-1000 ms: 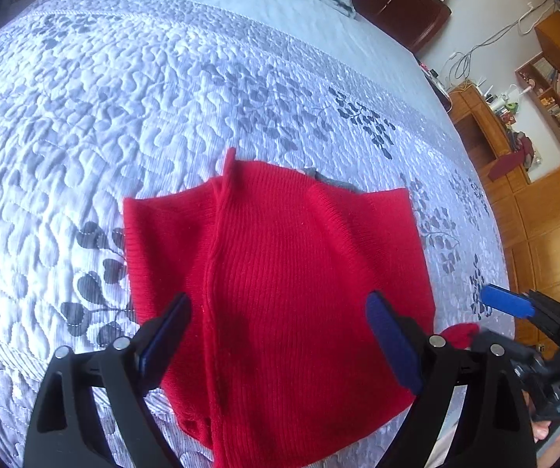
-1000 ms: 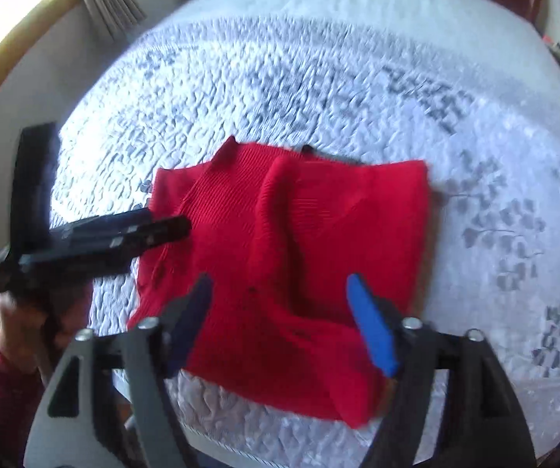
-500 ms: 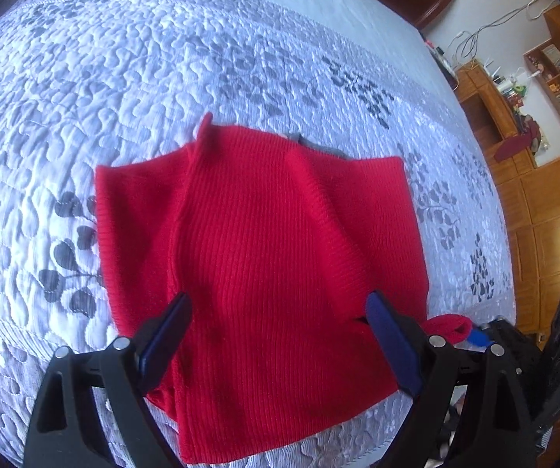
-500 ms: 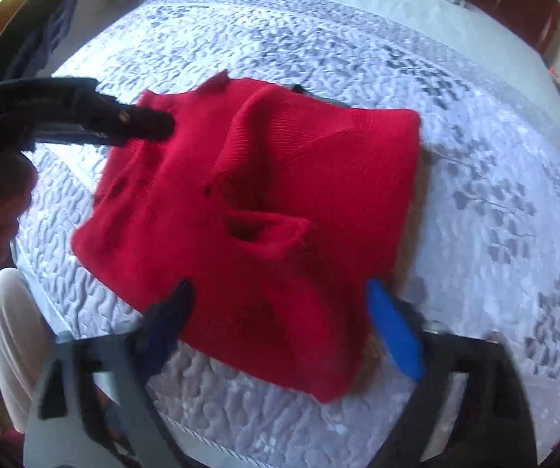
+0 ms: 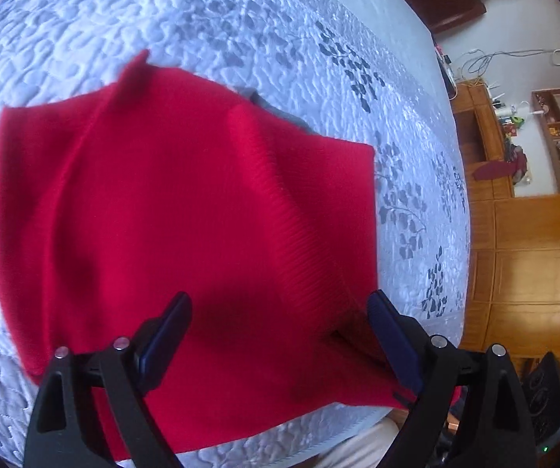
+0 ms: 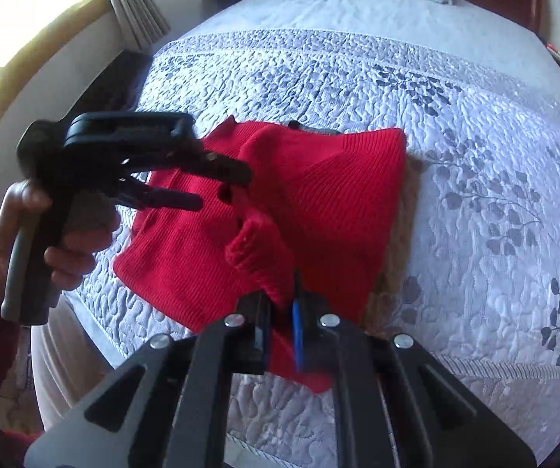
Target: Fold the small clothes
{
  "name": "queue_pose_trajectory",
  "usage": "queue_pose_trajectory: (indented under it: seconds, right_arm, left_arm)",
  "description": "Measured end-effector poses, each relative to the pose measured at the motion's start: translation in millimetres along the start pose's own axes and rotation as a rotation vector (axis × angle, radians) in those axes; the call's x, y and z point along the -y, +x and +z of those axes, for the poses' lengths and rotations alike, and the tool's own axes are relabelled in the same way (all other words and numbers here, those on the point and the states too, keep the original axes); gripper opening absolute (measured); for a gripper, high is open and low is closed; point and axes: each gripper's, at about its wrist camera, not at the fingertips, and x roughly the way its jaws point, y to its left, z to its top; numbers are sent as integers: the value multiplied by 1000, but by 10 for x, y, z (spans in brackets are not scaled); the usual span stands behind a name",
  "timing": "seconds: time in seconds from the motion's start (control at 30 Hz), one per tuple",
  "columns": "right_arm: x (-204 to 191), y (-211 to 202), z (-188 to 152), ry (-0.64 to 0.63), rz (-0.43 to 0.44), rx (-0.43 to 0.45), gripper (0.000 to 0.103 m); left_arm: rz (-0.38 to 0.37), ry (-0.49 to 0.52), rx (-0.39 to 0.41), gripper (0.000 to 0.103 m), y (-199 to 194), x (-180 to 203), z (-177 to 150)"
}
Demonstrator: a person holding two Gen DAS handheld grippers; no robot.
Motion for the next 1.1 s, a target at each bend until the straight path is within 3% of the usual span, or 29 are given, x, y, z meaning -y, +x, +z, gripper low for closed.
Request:
queue_pose_trajectory:
  seconds: [0.2,0.3,0.37,0.43,0.63,0.83,1.1]
  right_arm:
    - [95,-1,-27,31,34,12,7]
    - [138,-25,-41,46,46,21,7]
    - [157,-35,-51,55,54,25,7]
    - [171,-40,-58,62,64,29,7]
    - [94,-72,-58,71,109,43,7]
    - [-183,-136,45,41,128,60,7]
    - [-756,-94,298,-32,197,74,7]
  left_arm:
    - [-12,-36,-58,89,309,96,225]
    - [-26,-65,-79,67,411,70,373]
    - [-32,-66,-85,25,465,75,456]
    - [-51,-77,-94,17,526,71,502]
    - [-136,-58,-55,14,475,193,578]
    - [-193,8,10,14,165,327,636]
    - [-178,104,102,14,-499,262,715]
